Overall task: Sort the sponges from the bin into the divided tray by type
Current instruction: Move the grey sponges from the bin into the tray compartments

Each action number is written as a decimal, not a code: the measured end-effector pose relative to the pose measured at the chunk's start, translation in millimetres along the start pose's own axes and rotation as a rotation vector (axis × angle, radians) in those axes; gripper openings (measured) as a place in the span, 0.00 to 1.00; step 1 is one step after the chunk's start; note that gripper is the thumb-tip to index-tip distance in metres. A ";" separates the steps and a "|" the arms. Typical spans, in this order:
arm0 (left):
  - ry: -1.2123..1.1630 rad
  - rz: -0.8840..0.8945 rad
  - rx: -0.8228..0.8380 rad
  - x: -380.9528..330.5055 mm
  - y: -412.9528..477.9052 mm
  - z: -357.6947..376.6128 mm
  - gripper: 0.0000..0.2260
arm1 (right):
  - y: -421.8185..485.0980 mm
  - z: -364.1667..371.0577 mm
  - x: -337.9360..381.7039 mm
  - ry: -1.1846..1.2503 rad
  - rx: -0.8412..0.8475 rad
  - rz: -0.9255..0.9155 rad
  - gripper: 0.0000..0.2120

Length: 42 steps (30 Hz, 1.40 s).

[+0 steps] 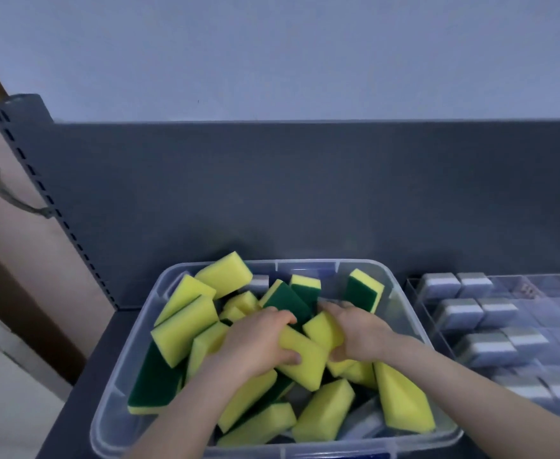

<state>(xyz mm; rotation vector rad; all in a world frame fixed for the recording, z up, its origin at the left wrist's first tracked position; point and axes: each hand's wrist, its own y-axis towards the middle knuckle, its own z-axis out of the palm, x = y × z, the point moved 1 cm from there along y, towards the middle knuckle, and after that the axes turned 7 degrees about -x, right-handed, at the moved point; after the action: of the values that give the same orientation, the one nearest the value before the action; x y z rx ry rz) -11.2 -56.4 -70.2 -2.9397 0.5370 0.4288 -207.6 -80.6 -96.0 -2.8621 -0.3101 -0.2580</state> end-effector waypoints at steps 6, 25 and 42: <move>-0.101 0.026 -0.043 -1.8 -12.4 -14.5 0.27 | -15.0 -17.8 -2.0 0.047 -0.091 -0.002 0.30; -0.556 -0.153 -0.512 15.0 6.7 -4.5 0.08 | 24.2 -23.2 20.5 -0.212 -0.115 -0.009 0.11; -0.848 -0.105 -0.523 9.8 3.0 -15.2 0.21 | -15.5 -86.1 0.7 0.738 -0.395 -0.071 0.05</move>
<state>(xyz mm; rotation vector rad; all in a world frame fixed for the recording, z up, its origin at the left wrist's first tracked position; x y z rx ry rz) 0.3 -65.0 -58.8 -2.7717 0.1570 1.8979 -223.2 -88.6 -10.3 -2.8539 -0.2233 -1.4742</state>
